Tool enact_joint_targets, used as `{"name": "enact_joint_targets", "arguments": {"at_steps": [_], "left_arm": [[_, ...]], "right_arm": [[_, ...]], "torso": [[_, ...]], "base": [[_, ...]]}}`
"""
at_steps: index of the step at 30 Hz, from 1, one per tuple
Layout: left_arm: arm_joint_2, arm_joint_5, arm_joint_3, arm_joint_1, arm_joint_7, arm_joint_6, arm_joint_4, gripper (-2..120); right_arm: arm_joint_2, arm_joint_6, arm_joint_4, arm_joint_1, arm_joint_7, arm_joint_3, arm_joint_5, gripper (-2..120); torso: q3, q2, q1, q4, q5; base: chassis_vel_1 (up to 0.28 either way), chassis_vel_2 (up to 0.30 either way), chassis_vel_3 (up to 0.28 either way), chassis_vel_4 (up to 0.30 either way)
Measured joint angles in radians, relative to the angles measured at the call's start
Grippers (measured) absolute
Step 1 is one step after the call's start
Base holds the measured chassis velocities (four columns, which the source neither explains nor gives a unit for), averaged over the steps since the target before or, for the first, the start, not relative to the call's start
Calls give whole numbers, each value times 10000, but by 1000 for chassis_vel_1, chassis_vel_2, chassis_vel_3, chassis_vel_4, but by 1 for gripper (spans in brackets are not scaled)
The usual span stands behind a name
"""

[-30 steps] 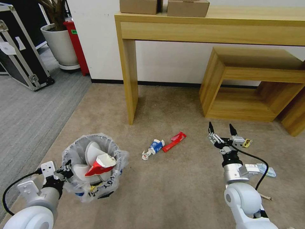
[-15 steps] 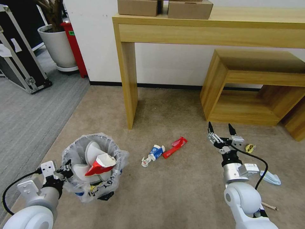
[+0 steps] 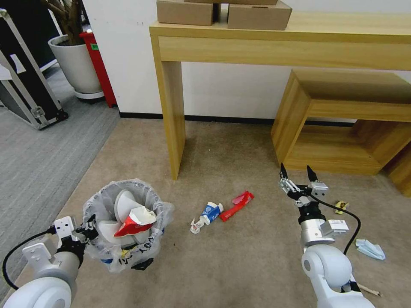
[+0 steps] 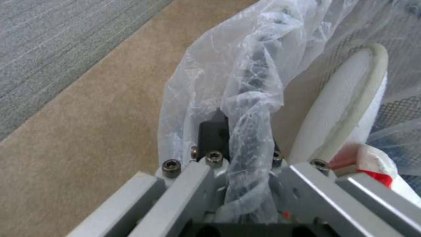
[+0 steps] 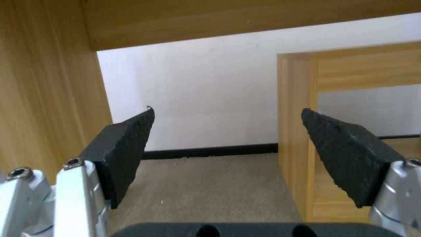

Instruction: Pick up the trash bin and place the garbage on the floor into it.

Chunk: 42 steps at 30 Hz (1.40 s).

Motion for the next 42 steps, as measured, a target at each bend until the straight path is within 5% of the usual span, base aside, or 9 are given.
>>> {"name": "enact_joint_targets", "arguments": {"at_steps": [15,19,23,25,26,29,31,35,42], "left_arm": [[-52,12,35,-5,-3,22,93,1],[-59,32,56,-14,-3,22,163,1],[-63,38,63,-57,0,22,220,1],[-63,39,63,-61,1,22,226,1],[-63,39,63,-76,2,22,257,1],[-62,40,63,-82,2,20,282,1],[-62,42,58,-99,2,15,329,1],[-70,46,43,-138,-2,10,417,1],[-44,37,58,-267,-25,9,611,1]], "right_arm": [[-18,180,-95,12,72,-227,58,97],[-182,-383,6,86,604,-651,494,100],[-567,-2497,377,436,2041,-1466,1839,100],[-614,-2789,402,515,2245,-1570,2052,100],[-751,-3950,389,979,3186,-2027,3066,100],[-807,-4665,266,1337,3801,-2316,3967,100],[-807,-5970,-30,2103,5116,-2780,5937,100],[-631,-6872,-798,3093,6702,-3534,8107,100],[-62,-7113,-2643,3991,7615,-4469,9486,100]], "torso": [[0,0,1,0,0],[0,0,1,0,1],[0,0,0,-2,0],[0,0,1,-1,0],[0,0,1,-1,-2],[0,0,1,1,-1],[0,0,1,0,-1],[1,0,1,2,-1],[1,-1,0,-2,-3]], "base": [[-64,71,62,-62],[0,0,0,0],[0,0,0,0],[0,0,0,0],[0,0,0,0],[0,0,0,0],[0,0,0,0],[0,0,0,0],[0,0,0,0]]}}
